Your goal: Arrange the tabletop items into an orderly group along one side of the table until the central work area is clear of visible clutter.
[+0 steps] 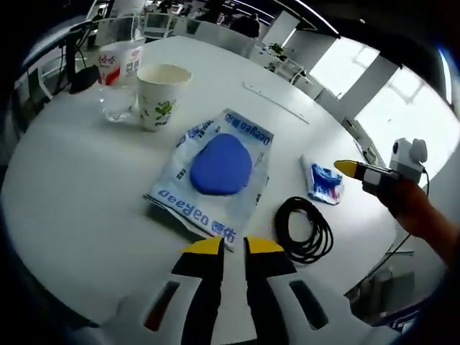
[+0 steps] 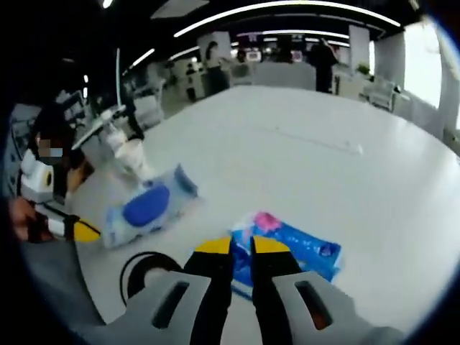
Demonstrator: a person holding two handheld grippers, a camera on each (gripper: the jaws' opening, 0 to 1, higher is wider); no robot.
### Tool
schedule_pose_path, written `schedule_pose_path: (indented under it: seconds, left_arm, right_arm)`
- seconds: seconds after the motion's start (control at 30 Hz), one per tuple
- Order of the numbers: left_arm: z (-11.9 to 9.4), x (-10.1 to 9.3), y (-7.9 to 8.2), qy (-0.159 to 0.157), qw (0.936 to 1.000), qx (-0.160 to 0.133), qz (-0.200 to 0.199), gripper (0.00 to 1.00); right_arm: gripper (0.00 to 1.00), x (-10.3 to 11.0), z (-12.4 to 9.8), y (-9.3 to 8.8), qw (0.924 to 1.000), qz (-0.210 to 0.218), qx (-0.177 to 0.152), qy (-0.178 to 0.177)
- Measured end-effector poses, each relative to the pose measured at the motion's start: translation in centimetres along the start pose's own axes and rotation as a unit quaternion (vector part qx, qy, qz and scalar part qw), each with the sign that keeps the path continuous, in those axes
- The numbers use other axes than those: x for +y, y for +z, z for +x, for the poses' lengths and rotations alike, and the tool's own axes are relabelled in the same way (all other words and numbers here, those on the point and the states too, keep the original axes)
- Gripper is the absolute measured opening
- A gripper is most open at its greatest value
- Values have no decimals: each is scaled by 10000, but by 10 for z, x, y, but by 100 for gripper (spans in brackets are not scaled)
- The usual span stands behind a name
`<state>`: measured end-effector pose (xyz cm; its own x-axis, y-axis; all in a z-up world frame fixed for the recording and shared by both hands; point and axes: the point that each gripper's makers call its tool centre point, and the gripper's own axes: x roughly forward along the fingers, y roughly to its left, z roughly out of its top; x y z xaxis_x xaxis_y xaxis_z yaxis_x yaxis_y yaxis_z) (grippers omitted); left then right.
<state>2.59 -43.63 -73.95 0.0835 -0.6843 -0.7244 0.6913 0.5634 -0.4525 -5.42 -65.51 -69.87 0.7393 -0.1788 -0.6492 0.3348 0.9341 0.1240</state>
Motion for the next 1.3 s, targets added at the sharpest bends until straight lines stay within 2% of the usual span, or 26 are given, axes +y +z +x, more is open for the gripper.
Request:
schedule_pose_path:
  seconds: [0.3,0.5,0.9,1.0,1.17,1.3]
  left_arm:
    - [-3,13,-6,93,9998,3,-153,9]
    - [-4,14,-6,80,9996,-44,-261,10]
    - [2,13,-5,53,9993,-91,-350,11]
    - [4,13,-6,11,9987,-114,-505,12]
    - [6,12,-7,-7,9986,-124,-519,12]
    - [8,12,-7,-32,9983,-132,-572,12]
  right_arm:
    - [8,21,19,5,9994,-179,138,279]
    - [8,30,28,12,9989,-209,163,387]
    - [11,65,68,11,9915,-702,655,880]
    - [14,69,75,13,9898,-803,717,930]
    - [18,70,88,16,9867,-908,896,1008]
    - [20,70,92,19,9859,-991,917,985]
